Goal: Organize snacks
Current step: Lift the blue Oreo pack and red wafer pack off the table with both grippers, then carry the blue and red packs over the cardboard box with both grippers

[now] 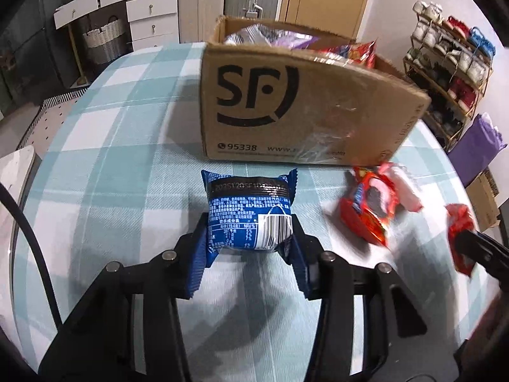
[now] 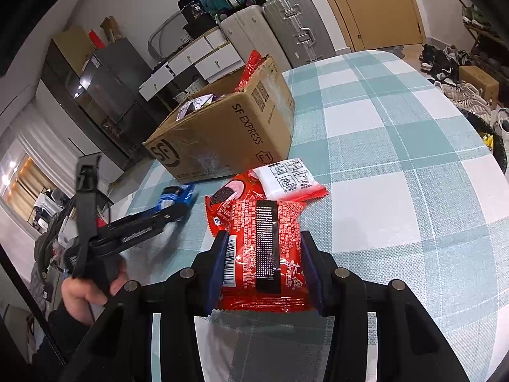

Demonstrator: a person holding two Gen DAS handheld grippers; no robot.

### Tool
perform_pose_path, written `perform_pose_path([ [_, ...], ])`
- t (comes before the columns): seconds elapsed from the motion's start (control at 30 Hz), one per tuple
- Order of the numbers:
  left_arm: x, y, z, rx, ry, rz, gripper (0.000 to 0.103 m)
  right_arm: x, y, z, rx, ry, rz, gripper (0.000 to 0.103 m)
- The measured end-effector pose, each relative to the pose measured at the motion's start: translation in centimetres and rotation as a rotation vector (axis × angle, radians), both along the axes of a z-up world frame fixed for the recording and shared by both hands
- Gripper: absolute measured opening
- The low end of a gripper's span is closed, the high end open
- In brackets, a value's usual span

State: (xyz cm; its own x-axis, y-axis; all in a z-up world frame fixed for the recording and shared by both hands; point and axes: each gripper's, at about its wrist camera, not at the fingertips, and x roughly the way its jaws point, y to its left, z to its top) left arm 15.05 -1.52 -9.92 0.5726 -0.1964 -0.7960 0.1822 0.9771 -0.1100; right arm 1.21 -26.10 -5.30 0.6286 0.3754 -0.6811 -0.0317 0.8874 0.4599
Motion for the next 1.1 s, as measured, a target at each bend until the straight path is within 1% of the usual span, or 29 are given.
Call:
perform_pose_path([
  [0.13,-2.8,1.2,2.3,-0.023,-0.041,-0.007,0.043,-0.7,0.0,0.9,0.002,-0.057,-0.002,0.044],
  [0.23,-5.4,2.0,4.4,-0.033,-0.081,-0.007,0.043,-1.2,0.0,1.9,0.024,-0.097,-0.009,0.044],
  [0.3,-6.5,2.7,5.7,-0.051,-0.089,-0.007,0.043,-1.4,0.0,2.8,0.04,-0.121,-0.015,0.044],
  [0.4,-8.4,3.1,8.1,-0.078,-0.095,-0.025,0.043,-1.8,0.6,5.2,0.043,-0.167,-0.002,0.044],
  [0.5,-9.1,3.5,10.6,-0.063,-0.137,-0.035,0.043,-1.8,1.5,8.6,0.085,-0.193,0.03,0.044],
  [0.53,-9.3,3.6,11.7,-0.065,-0.152,-0.04,0.043,-1.8,1.9,10.0,0.079,-0.208,0.039,0.044],
  [0.67,-9.5,3.9,15.1,-0.085,-0.174,-0.053,0.043,-1.6,3.7,15.3,0.043,-0.277,0.089,0.044],
  [0.83,-9.1,3.0,20.0,-0.028,-0.244,-0.062,0.043,-0.1,5.2,20.8,0.003,-0.324,0.13,0.044],
  [0.97,-7.8,2.0,23.5,-0.003,-0.276,-0.071,0.043,2.5,6.2,23.5,-0.071,-0.325,0.146,0.044],
  [1.1,-5.6,0.2,26.2,0.043,-0.296,-0.095,0.043,5.8,5.3,25.2,-0.037,-0.307,0.125,0.044],
])
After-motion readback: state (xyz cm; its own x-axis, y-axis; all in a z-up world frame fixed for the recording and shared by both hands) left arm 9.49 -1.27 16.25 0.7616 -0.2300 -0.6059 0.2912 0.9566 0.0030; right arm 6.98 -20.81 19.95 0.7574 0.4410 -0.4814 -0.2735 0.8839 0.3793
